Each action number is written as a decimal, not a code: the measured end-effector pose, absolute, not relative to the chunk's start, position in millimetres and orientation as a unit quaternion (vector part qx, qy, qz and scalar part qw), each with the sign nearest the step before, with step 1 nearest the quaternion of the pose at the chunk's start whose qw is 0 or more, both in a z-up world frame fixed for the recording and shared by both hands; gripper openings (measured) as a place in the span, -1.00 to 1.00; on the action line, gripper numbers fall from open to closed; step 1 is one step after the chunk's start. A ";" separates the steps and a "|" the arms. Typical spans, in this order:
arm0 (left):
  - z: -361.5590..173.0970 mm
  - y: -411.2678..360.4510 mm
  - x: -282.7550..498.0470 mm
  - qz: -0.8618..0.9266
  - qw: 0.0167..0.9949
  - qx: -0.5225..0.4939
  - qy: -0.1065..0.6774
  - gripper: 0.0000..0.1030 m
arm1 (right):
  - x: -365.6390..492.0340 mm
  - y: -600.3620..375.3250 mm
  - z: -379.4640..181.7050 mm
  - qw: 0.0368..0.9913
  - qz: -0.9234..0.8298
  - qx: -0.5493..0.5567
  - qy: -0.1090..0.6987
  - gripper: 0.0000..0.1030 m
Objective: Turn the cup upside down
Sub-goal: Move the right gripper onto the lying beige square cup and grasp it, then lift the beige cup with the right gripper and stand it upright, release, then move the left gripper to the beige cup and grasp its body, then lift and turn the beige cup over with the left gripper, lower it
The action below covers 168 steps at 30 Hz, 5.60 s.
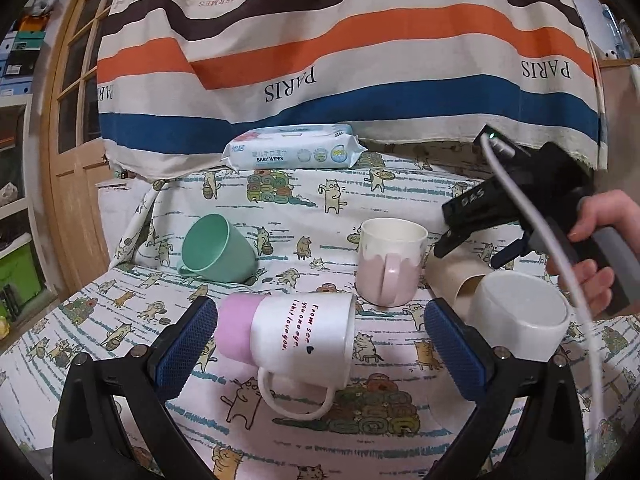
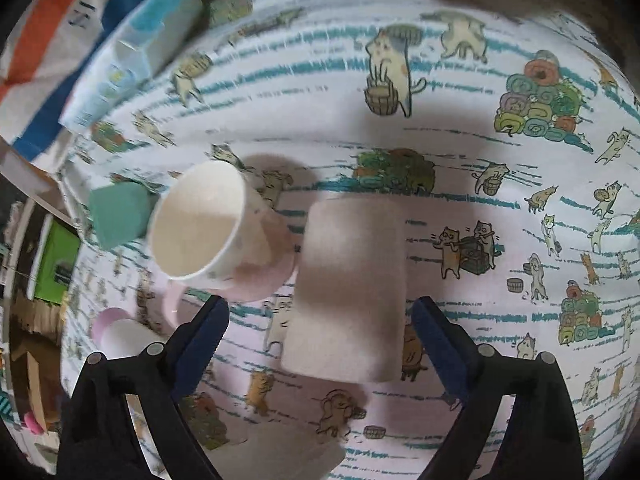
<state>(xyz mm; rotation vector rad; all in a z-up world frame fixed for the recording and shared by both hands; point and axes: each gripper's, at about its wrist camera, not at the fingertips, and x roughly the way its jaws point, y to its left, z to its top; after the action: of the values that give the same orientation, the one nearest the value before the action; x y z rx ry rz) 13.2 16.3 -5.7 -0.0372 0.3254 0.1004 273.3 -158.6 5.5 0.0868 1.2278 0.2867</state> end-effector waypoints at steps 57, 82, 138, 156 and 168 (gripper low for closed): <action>-4.8 15.0 14.4 0.046 0.985 -0.017 0.165 1.00 | 144.3 -270.4 56.6 0.862 0.094 0.002 0.497 0.34; 7.0 9.3 -7.8 0.013 0.992 -0.009 0.124 1.00 | 27.5 -330.7 61.3 0.965 0.107 0.064 0.232 0.99; -9.4 -215.2 54.5 -0.134 0.913 0.008 0.386 0.30 | 20.2 -401.4 26.4 0.979 -0.048 0.066 0.189 0.99; 24.1 -204.1 69.0 -0.151 0.915 0.002 0.373 0.29 | 22.7 -402.8 24.5 0.977 -0.049 0.068 0.196 0.99; 34.9 -209.9 92.5 -0.137 0.921 0.006 0.364 0.28 | 25.9 -403.0 21.8 0.975 -0.045 0.071 0.204 0.99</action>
<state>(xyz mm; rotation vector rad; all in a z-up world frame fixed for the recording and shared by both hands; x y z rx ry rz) 92.5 -209.9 34.9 0.0128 0.7486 -0.2818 25.9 -403.0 21.8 0.1424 0.4119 -0.0917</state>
